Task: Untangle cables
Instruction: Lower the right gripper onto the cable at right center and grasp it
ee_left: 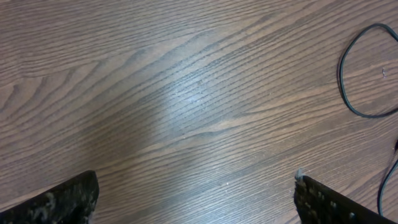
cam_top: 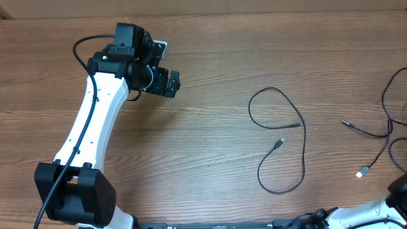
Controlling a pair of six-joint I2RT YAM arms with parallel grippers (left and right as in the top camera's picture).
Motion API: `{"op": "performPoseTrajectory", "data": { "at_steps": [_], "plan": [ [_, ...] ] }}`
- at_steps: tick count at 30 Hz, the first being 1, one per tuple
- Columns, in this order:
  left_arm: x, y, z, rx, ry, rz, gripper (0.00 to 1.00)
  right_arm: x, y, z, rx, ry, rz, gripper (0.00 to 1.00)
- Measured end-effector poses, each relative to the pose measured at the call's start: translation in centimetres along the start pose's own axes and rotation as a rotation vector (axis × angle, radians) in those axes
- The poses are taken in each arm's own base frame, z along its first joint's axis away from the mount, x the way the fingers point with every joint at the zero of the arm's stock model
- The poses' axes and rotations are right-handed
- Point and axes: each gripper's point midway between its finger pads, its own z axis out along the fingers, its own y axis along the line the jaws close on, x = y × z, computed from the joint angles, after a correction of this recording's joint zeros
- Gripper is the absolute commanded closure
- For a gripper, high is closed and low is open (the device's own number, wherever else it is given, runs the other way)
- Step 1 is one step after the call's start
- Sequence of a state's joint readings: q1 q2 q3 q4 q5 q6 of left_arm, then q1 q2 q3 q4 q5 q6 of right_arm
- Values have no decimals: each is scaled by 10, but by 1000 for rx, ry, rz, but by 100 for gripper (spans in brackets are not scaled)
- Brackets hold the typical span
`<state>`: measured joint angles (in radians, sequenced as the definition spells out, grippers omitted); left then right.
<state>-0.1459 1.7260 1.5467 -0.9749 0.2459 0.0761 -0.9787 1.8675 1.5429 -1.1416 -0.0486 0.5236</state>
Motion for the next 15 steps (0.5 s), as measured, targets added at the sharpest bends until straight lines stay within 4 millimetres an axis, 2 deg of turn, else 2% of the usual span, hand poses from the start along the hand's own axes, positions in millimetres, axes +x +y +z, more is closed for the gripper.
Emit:
{"op": "performPoseTrajectory", "data": {
  "at_steps": [4,6,9,11,13,14,15],
  "plan": [
    [0,0,0,0,0,0,0,-12,12,-34,-51,-40,-34,8],
    [0,0,0,0,0,0,0,-17,24,-67,-125,-103,-78,4],
    [0,0,0,0,0,0,0,-13,43,-141,-285,-242,-179,4],
    [0,0,0,0,0,0,0,6,59,-193,-440,-315,-305,4],
    [0,0,0,0,0,0,0,28,69,-222,-544,-340,-417,4],
    [0,0,0,0,-1,0,0,45,77,-238,-609,-342,-495,4],
    [0,0,0,0,0,0,1,61,84,-245,-649,-334,-560,4]
  ]
}}
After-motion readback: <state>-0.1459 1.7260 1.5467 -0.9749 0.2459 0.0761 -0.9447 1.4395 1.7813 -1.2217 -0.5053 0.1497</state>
